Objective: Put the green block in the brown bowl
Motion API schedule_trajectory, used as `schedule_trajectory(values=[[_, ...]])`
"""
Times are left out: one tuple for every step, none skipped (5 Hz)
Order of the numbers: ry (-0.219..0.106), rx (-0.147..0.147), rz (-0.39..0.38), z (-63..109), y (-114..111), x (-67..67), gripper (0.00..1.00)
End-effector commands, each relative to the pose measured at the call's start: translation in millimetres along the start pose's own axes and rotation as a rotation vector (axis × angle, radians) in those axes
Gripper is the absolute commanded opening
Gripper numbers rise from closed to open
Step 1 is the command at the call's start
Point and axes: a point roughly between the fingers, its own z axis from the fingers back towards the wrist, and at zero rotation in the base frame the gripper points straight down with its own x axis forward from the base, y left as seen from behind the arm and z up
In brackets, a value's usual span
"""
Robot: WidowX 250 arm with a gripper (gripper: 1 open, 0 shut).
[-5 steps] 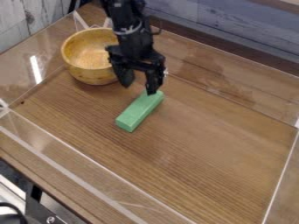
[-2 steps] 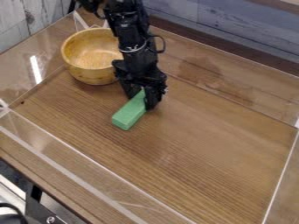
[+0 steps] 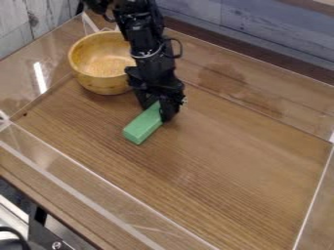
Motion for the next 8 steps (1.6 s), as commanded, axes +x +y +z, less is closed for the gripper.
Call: schedule_trajectory(values=[[-0.02,0.012,0.037,14.6,9,-4.6,0.0],[-0.036,0.006,0.086,22.3,9,-9.1,0.0],[-0.053,-0.002,0.134,31.3,10,-13.1,0.0],[-0.08,-0.011,0.167,56.0,4,-4.2,0.0],[-0.127,-0.011,0.219,88.5,6,8.4,0.0],[-0.164,-0.009,0.293,107.4,9,11.8,0.0],[-0.185,0.003,0.368,114.1,12,12.0,0.0],[-0.193,0.005,0.404,118.4,10,10.4,0.0]])
